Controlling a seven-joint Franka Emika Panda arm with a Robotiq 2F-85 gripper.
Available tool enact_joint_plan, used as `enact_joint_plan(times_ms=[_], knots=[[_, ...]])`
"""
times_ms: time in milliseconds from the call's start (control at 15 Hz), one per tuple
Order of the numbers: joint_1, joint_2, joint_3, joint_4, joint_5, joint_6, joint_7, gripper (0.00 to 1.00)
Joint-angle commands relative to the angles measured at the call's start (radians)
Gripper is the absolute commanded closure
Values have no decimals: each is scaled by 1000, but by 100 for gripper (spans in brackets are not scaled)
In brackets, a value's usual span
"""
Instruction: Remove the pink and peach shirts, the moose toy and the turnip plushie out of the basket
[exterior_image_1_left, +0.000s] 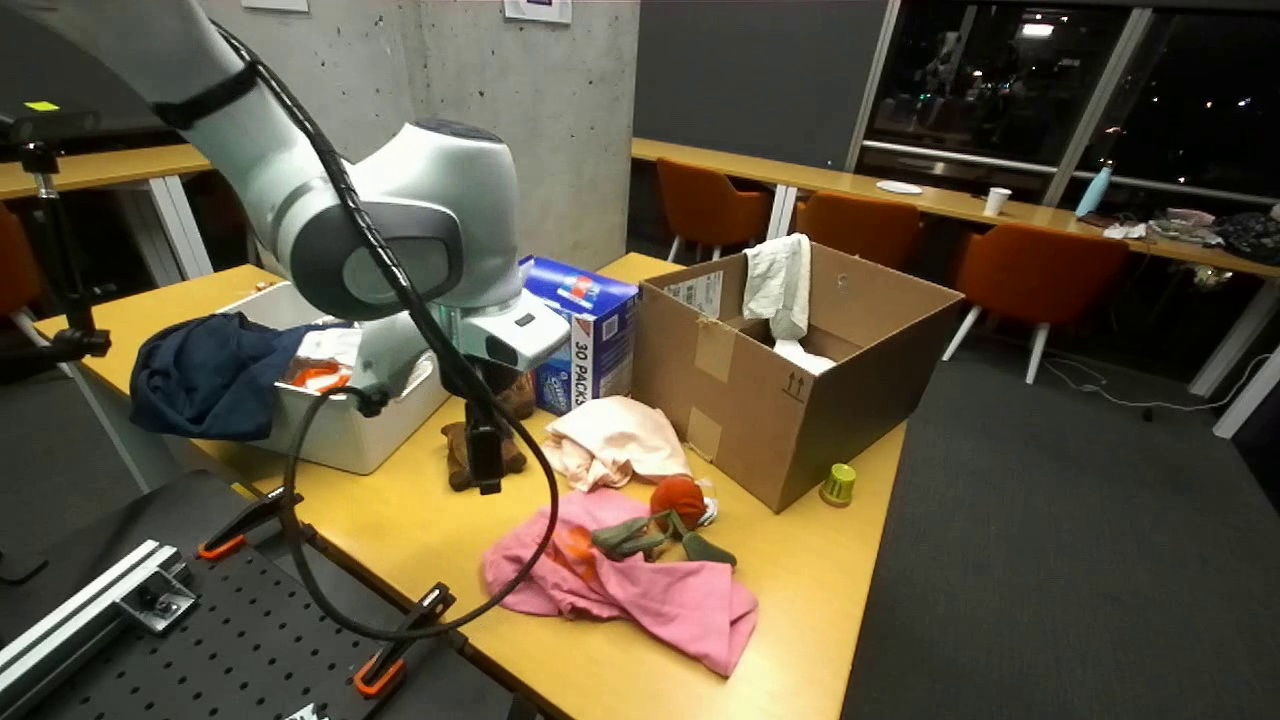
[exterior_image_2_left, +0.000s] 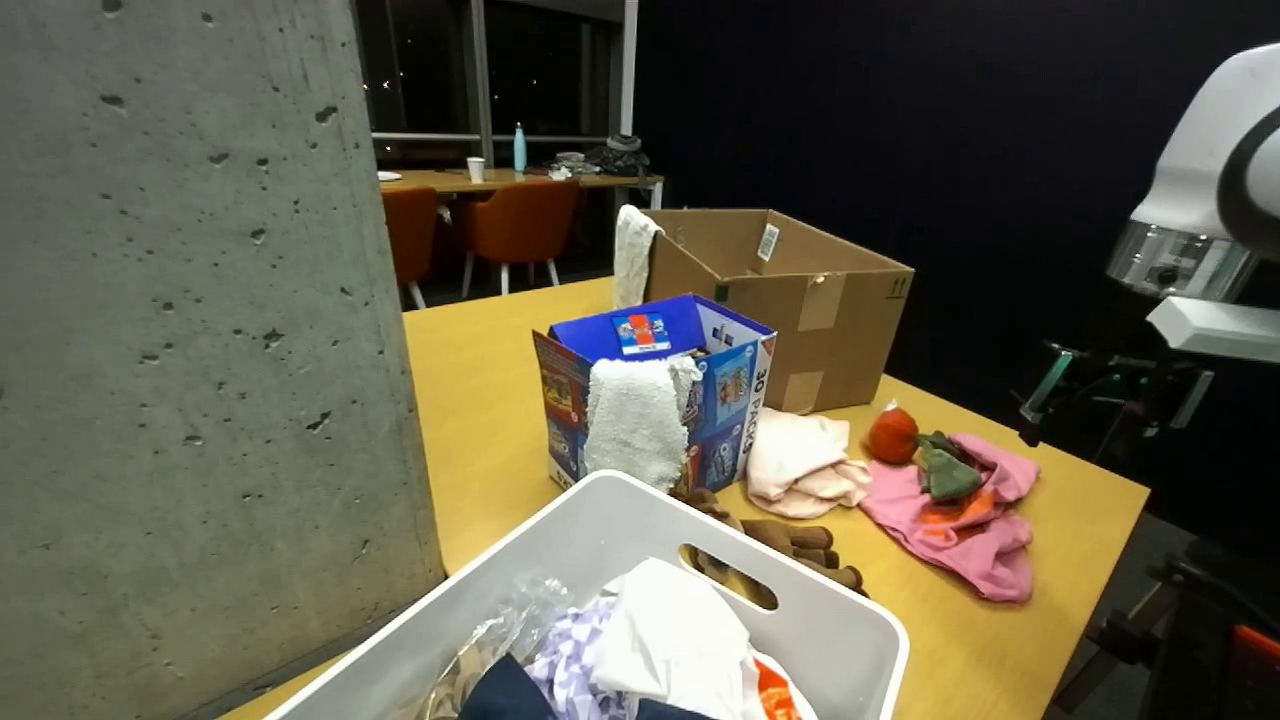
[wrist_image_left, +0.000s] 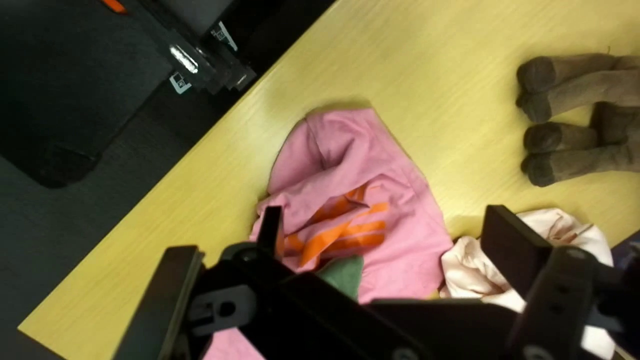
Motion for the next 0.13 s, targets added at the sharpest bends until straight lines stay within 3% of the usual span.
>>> enact_joint_plan(times_ms=[0,67], knots=[[13,-102,-4,-36,-149,-21,111,0],[5,-109,5,-24,-176,-37,117,0]])
